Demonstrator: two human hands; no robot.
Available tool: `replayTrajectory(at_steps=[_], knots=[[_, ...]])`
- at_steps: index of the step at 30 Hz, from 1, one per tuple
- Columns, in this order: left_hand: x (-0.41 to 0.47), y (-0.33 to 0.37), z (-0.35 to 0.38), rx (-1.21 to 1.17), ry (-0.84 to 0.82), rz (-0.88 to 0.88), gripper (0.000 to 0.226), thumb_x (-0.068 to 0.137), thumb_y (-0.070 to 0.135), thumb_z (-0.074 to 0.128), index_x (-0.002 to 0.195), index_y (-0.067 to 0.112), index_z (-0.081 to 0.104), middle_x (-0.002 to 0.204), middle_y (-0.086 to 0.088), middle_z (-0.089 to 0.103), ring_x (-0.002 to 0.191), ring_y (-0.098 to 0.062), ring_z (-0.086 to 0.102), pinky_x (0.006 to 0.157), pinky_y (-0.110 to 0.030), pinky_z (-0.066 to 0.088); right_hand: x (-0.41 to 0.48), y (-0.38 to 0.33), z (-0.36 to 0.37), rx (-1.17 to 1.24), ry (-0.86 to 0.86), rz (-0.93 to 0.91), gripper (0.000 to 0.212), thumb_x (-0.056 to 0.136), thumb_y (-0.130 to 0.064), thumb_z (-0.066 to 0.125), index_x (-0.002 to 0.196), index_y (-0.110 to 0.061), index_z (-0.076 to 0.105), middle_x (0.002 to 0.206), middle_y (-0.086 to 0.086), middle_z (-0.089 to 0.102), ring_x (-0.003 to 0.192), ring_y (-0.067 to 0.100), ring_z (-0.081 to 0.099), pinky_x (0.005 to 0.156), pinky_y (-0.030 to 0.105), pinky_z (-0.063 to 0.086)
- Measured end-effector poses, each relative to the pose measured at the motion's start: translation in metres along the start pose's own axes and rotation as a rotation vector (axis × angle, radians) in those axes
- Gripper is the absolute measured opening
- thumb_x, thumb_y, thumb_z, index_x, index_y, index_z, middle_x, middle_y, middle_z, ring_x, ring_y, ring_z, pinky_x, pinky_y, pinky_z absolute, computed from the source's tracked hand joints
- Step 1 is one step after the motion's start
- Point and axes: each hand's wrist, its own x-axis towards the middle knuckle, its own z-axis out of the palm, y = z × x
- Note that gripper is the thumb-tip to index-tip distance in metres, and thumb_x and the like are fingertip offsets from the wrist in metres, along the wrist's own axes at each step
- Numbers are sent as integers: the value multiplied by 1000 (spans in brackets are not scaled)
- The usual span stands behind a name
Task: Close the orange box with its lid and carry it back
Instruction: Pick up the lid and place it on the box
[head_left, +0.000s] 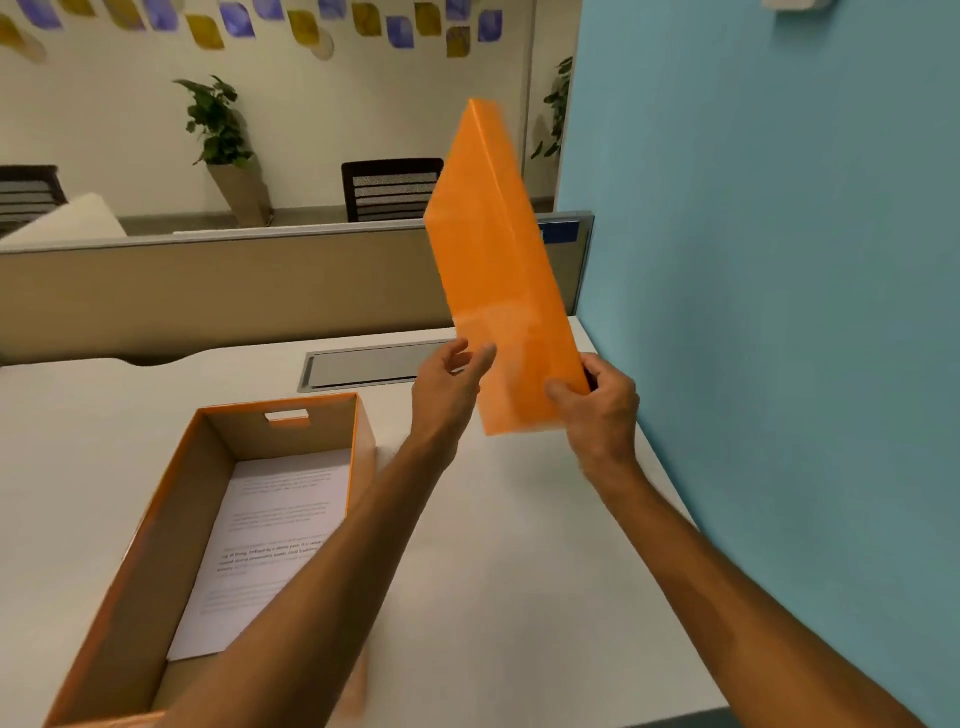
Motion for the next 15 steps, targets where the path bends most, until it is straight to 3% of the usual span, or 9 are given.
replayTrajectory(at_steps=[3,7,9,12,15], knots=[[-11,-16,-34,111,-62,-78,65,95,42,60,148,11,40,151,-14,48,134,-33,50,108,-48,44,-12,-6,-14,279,-66,191,18,83,-25,77,96,-33,67,100,-14,72,91,17,70,76,35,58],[-24,-31,-76,145,-72,-187,71,98,44,54,155,9,29,159,-14,38,140,-35,43,110,-49,38,-22,-15,-24,602,-115,372,30,78,-11,79,105,-21,70,102,-4,78,94,23,74,75,36,62],[-27,-33,-99,150,-55,-227,63,100,43,50,149,5,39,153,-16,45,136,-36,48,112,-52,40,-26,-19,-24,677,-159,416,34,78,-10,78,109,-19,68,103,-3,78,94,22,75,71,35,62],[-33,-35,-144,135,-30,-213,41,103,33,48,130,3,59,133,-18,61,122,-34,58,101,-47,50,-41,-29,-11,719,-232,481,39,79,-12,77,115,-22,65,108,0,77,96,24,74,72,39,62],[-37,-38,-180,141,-7,-216,39,101,26,54,130,1,61,126,-17,66,113,-32,63,96,-43,53,-50,-33,3,715,-288,529,42,81,-15,77,120,-21,62,118,5,72,101,28,72,73,41,61]])
